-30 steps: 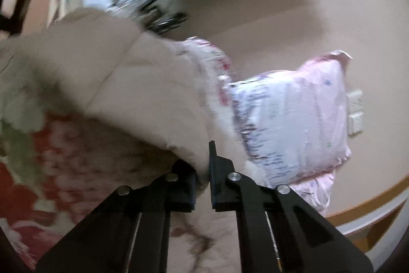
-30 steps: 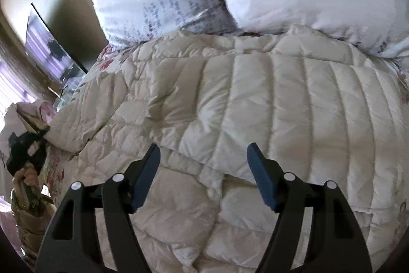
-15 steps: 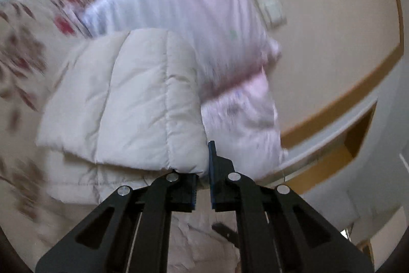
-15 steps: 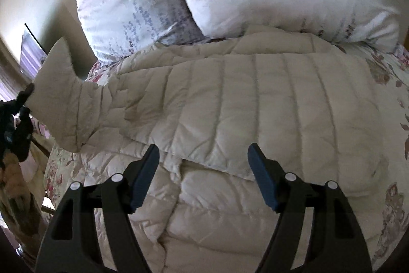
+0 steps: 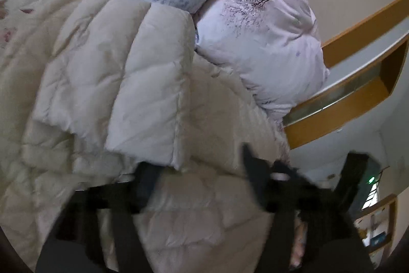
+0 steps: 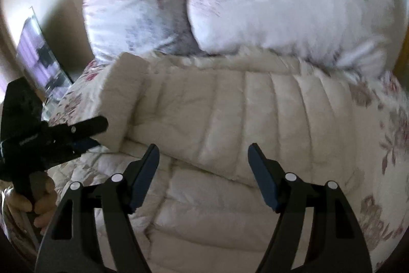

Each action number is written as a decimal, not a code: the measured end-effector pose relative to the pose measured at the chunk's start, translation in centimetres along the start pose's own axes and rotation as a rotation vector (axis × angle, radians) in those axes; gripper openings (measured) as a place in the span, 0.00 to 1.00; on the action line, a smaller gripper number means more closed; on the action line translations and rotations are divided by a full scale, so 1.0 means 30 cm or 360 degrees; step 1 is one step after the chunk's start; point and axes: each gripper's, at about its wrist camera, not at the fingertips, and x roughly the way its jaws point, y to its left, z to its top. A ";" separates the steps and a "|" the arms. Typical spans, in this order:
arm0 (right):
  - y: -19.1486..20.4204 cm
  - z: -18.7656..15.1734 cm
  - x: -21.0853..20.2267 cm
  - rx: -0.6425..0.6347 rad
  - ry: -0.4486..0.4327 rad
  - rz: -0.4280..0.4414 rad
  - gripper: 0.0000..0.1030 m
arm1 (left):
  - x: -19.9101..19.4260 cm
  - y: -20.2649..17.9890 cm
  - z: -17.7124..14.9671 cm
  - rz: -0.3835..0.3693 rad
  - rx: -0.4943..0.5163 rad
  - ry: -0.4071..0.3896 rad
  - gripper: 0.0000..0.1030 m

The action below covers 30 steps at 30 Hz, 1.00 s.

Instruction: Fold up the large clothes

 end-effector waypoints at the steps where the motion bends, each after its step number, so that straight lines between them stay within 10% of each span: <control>1: 0.022 0.002 -0.007 -0.0040 -0.0023 0.0012 0.70 | -0.030 0.002 -0.006 0.0014 0.0034 -0.0018 0.71; 9: 0.417 0.010 0.046 -0.0711 -0.0175 0.0142 0.69 | -0.265 0.085 -0.106 0.0303 0.0243 -0.0221 0.73; 18: 0.643 -0.067 0.219 -0.1225 -0.0247 -0.0216 0.67 | -0.374 0.191 -0.166 0.0403 0.0222 -0.0289 0.73; 22: 0.577 -0.030 0.269 -0.1016 -0.0157 -0.0300 0.16 | -0.370 0.198 -0.164 0.0397 0.0224 -0.0290 0.73; 30: 0.225 0.029 0.107 -0.0078 -0.0162 -0.0055 0.10 | -0.301 0.180 -0.184 0.0374 0.0278 -0.0219 0.73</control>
